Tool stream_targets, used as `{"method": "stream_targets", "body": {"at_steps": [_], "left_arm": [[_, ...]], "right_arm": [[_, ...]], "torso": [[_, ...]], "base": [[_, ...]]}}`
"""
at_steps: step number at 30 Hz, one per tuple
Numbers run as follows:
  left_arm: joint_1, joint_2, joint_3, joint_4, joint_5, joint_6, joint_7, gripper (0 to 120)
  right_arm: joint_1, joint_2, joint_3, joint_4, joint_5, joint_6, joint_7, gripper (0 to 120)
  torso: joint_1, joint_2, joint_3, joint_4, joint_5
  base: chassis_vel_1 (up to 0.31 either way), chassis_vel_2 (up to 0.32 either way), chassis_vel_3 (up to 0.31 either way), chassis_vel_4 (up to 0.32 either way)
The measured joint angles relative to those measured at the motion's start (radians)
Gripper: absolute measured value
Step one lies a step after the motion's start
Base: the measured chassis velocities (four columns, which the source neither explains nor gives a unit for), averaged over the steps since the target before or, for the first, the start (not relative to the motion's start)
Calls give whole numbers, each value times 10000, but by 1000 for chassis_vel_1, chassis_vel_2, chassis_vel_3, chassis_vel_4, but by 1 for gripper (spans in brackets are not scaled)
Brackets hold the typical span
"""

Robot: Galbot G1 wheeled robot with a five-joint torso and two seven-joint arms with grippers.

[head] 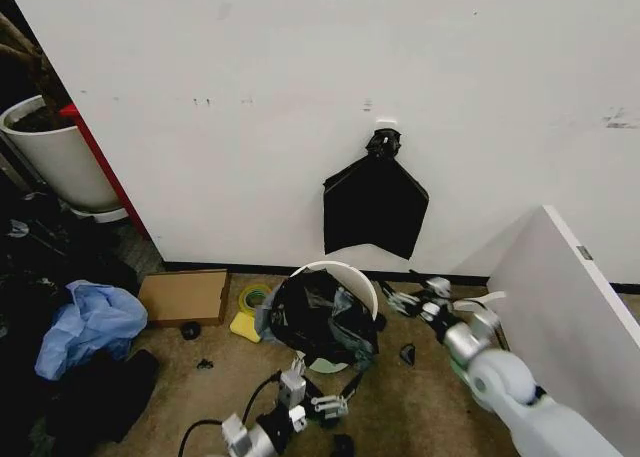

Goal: Place the garbage bag over the trash bin.

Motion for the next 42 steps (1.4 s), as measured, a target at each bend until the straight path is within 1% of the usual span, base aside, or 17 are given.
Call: {"method": "stream_targets", "body": {"at_steps": [3,4,6,11,16,19,23,25,26,27,28,31,34,35,37,39,42], "left_arm": [[700,-318,-997,-728,428,-268,-636,100],[700,-318,-997,-728,428,-268,-636,100],[1036,-580,-1409,-1184,415,-375,-1007,100],[1425,-1056,-1760,-1983,462,-511,-2173,100],[1491,-1213,-1721,-2326,873,-423,-2839,100],[1461,-1426,-1528,-2702,1253,-133,-3315,100],[1442,-1527,-1417,-2852,1354,-34,-3392,100],[1394,-1727,-1293,-2991,1495,25,-3434,100],[1382,-1760,-1281,-2998,1509,36,-3441,100],[1365,-1797,-1270,-2998,1530,53,-3456,100],[1365,-1797,-1270,-2998,1530,53,-3456,100],[1349,-1813,-1265,-2995,1571,99,-3488,100],[1329,-1807,-1265,-2966,1576,184,-3565,100],[1303,-1794,-1265,-2921,1576,231,-3628,100],[1289,-1789,-1265,-2898,1576,247,-3652,100],[1220,-1760,-1249,-2796,1575,305,-3775,100],[1150,-1721,-1229,-2736,1556,362,-3890,100]], "right_arm": [[1081,295,-708,-546,-539,-1397,-161,100],[1081,295,-708,-546,-539,-1397,-161,100],[1666,515,-1039,-906,-809,-2087,-294,100],[2868,881,-1609,-1954,-1565,-2511,-923,99],[3546,958,-1862,-2592,-1986,-2852,-1087,97],[4108,970,-1960,-2870,-2186,-4017,-1248,83],[4264,950,-1994,-2887,-2244,-4561,-1319,77],[4409,911,-2077,-2940,-2429,-5117,-1517,62],[4420,916,-2082,-2967,-2455,-5135,-1541,60],[4438,950,-2085,-3045,-2492,-5140,-1562,53],[4438,950,-2085,-3045,-2492,-5140,-1562,53],[4478,1074,-2086,-3239,-2537,-5104,-1570,43],[4521,1168,-2097,-3354,-2544,-5037,-1553,31],[4545,1209,-2141,-3370,-2544,-5036,-1504,25],[4551,1224,-2165,-3370,-2543,-5050,-1467,23],[4535,1248,-2254,-3254,-2480,-5233,-1212,11],[4413,1241,-2314,-2970,-2116,-5484,-686,4]], "torso": [[0,0,0,2,-1],[0,0,0,2,-1],[0,0,0,1,0],[0,0,0,1,-1],[0,0,1,0,1],[0,0,0,-1,1],[0,0,0,-1,0],[0,0,0,-2,1],[0,0,0,-1,2],[0,0,-1,-2,1],[0,0,-1,-2,1],[0,0,0,-2,3],[0,0,0,-1,3],[0,0,0,-1,3],[0,0,0,-1,2],[0,0,0,-1,2],[0,0,-1,0,2]], "base": [[0,0,0,0],[0,0,0,0],[0,0,0,0],[0,0,0,0],[0,0,0,0],[0,0,0,0],[0,0,0,0],[0,0,0,0],[0,0,0,0],[0,0,0,0],[0,0,0,0],[0,0,0,0],[0,0,0,0],[0,0,0,0],[0,0,0,0],[0,0,0,0],[0,0,0,0]]}}
